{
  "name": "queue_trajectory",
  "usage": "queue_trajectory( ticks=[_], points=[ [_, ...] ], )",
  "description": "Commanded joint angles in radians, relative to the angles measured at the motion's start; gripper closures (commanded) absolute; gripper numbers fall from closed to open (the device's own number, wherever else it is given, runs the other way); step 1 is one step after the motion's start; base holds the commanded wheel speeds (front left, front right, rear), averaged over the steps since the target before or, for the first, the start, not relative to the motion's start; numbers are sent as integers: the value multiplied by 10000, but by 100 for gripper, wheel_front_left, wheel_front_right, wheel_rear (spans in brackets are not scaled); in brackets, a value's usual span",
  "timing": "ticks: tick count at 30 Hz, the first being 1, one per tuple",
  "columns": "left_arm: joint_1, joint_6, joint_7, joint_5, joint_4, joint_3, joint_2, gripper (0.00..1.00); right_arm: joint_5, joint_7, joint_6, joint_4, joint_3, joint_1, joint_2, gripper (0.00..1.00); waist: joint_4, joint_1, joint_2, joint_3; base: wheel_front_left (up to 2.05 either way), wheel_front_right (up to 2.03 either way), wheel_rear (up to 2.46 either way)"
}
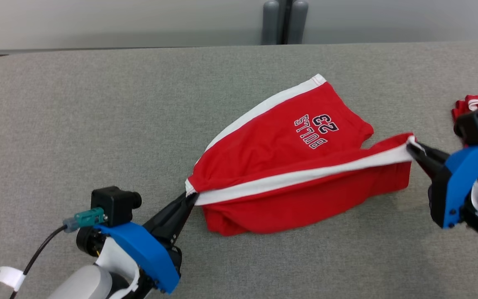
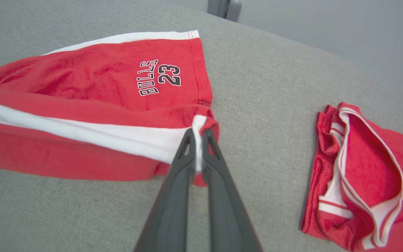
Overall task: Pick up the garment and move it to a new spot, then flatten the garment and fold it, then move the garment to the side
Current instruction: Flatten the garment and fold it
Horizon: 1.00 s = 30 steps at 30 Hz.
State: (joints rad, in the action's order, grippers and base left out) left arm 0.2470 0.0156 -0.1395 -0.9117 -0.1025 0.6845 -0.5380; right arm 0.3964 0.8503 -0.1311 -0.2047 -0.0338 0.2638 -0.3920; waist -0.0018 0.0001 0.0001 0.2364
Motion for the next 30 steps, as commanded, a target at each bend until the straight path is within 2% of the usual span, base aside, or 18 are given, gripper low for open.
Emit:
queue_trajectory(
  ticks=[1, 6, 13, 23, 24, 25, 26, 27, 30],
  points=[
    [497, -89, 65, -27, 420, -129, 227, 100, 78, -345, 3, 529, -267, 911, -165, 100, 319, -1, -1, 365, 0, 0, 0],
    [1360, -320, 346, -119, 1528, -227, 945, 100, 227, -1143, 5, 2243, -1044, 2838, -444, 100, 782, -1, -1, 952, 0, 0, 0],
    [2305, -474, 832, 38, 2918, -235, 1810, 100, 404, -1900, 5, 4226, -1761, 4685, -424, 100, 1329, -1, -1, 1723, 0, 0, 0],
    [3258, -915, 1072, 83, 4196, -41, 2483, 100, 169, -2994, 5, 6226, -2414, 6208, -390, 100, 1674, -1, -1, 2321, 0, 0, 0],
    [3303, -956, 1091, 62, 4270, -14, 2535, 95, 168, -3123, 3, 6360, -2475, 6297, -370, 98, 1687, -1, -1, 2333, 0, 0, 0],
    [3344, -978, 1107, 38, 4345, 7, 2583, 67, 187, -3274, 3, 6489, -2523, 6390, -345, 57, 1699, -1, -1, 2345, 0, 0, 0],
    [3384, -1022, 1147, 21, 4400, 29, 2633, 45, 205, -3392, 3, 6624, -2569, 6454, -331, 13, 1713, -1, -1, 2354, 0, 0, 0],
    [3407, -1038, 1177, 8, 4452, 45, 2670, 0, 210, -3482, 3, 6749, -2622, 6496, -324, 0, 1724, -1, -1, 2356, 0, 0, 0],
    [3393, -1097, 1240, -24, 4538, 94, 2760, 0, 285, -3740, 3, 6955, -2687, 6599, -279, 0, 1739, -1, -1, 2347, 0, 0, 0]
  ],
)
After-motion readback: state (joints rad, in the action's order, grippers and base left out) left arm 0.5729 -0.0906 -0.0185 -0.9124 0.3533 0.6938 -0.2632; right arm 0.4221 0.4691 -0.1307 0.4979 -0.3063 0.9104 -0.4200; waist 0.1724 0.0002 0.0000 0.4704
